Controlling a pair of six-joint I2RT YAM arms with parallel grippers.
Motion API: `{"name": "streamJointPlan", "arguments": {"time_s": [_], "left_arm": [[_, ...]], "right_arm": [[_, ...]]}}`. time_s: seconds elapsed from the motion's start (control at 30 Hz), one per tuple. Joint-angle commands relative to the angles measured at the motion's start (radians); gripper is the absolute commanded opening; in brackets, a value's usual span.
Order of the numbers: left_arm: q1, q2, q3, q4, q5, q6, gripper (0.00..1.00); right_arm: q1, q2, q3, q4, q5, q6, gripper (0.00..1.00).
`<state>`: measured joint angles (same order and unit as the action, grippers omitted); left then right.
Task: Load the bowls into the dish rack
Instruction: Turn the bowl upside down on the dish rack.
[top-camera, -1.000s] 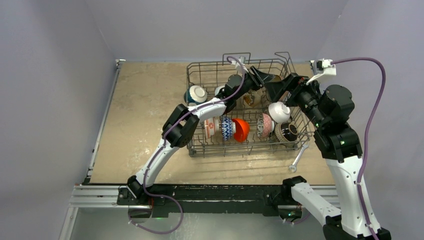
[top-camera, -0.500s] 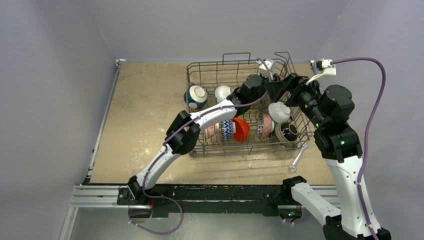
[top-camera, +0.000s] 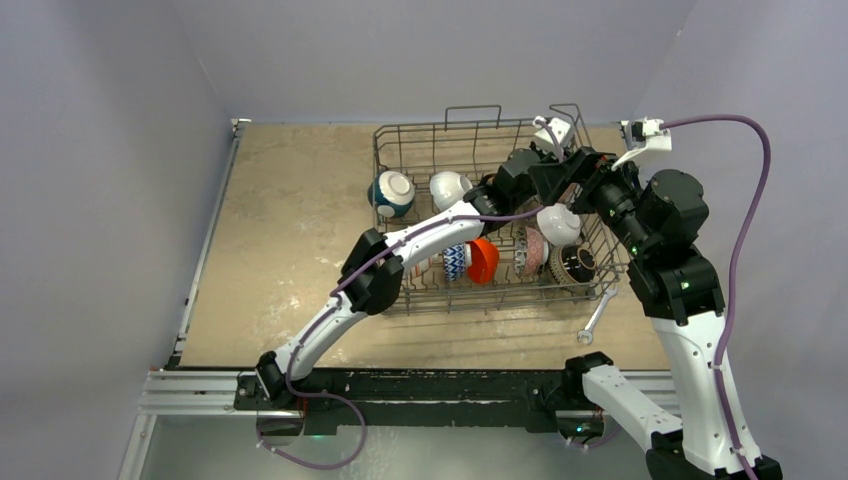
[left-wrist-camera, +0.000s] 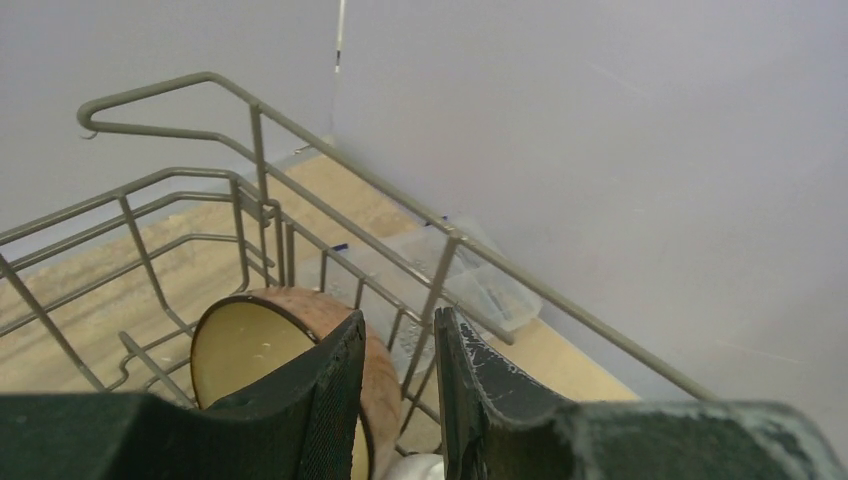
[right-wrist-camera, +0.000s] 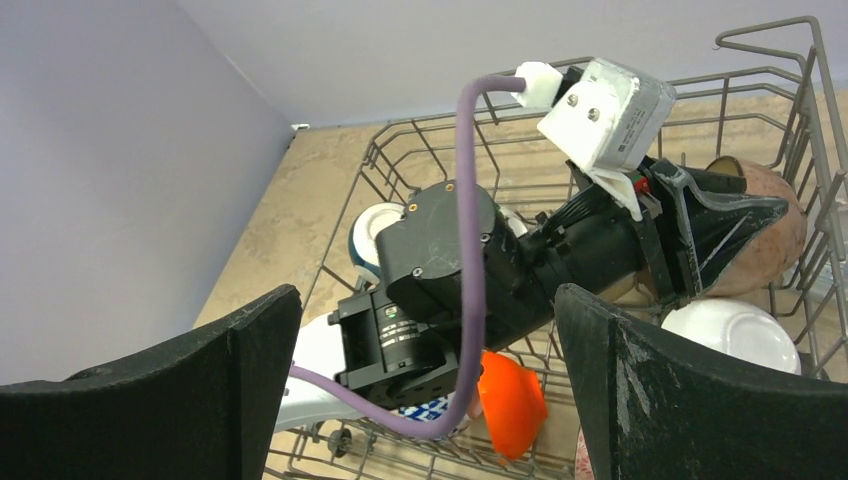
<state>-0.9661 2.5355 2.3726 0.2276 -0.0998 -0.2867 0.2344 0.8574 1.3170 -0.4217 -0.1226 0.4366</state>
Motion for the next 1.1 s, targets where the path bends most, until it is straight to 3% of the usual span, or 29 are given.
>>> {"name": "streamJointPlan", "arguments": {"time_s": [0.0,0.17,0.43,0.87,0.97,1.07], "left_arm": [[0.007,0.059,0.084,-0.037,-0.049,0.057,0.31],[0.015,0.056,0.041,-0.022,-0.047,-0.048,0.45],[0.047,0.088,0.037,0.032,0.062,-0.242,0.36],[0.067,0.129,0.033,0.072,0.158,-0.4,0.39],[0.068,0.135,0.031,0.096,0.177,-0.42,0.29],[0.071,0.13,0.021,0.112,0.19,-0.434,0.05]], "right_arm": [[-0.002,-0.002,0.014,0.014,-0.005,-0.019,0.99],[-0.003,-0.002,0.013,0.01,-0.008,-0.021,0.99],[-0.002,-0.006,0.02,0.003,-0.003,-0.026,0.99],[-0.003,-0.01,0.022,0.0,-0.008,-0.026,0.99],[-0.003,-0.01,0.022,-0.003,-0.009,-0.026,0.99],[-0.002,-0.01,0.024,-0.003,-0.008,-0.026,0.99]]}}
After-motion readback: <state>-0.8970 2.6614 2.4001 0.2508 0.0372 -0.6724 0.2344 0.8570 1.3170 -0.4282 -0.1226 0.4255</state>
